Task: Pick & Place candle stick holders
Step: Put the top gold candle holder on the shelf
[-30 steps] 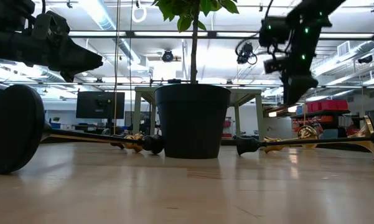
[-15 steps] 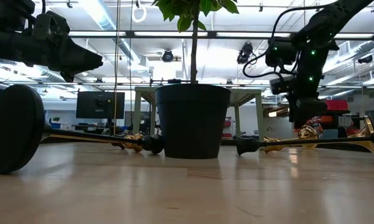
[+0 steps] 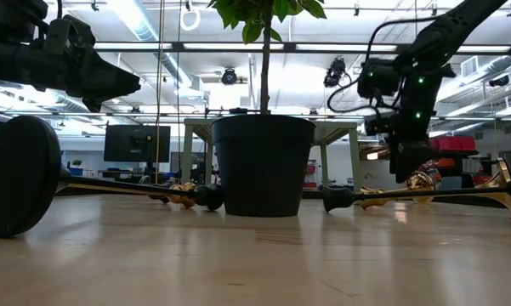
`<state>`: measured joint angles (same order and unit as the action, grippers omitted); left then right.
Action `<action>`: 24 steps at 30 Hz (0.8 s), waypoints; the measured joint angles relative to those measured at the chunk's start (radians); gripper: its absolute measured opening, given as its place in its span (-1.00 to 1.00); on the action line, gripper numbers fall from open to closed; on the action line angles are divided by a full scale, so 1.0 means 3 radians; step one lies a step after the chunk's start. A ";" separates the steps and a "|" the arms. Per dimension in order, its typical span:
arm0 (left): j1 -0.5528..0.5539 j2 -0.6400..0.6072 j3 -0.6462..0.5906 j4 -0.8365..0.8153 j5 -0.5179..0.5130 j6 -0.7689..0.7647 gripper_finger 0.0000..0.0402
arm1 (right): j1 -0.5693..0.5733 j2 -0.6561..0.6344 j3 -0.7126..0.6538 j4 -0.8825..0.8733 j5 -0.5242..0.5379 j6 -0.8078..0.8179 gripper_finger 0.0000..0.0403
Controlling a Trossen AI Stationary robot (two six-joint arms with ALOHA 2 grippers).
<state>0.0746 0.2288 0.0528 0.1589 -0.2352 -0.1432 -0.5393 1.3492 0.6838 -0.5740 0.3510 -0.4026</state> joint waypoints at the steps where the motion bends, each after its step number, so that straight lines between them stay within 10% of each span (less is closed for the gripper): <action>1: 0.0000 0.0000 0.0000 0.0000 0.0000 0.0000 -0.51 | -0.0014 0.0045 0.0000 0.0016 0.0038 -0.0010 0.27; 24: 0.0000 0.0001 0.0000 -0.0008 0.0000 0.0000 -0.51 | -0.0166 0.0460 0.0000 0.0211 -0.0011 -0.0056 0.01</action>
<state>0.0746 0.2290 0.0528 0.1566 -0.2352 -0.1432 -0.5892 1.4872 0.6838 -0.5106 0.3477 -0.4194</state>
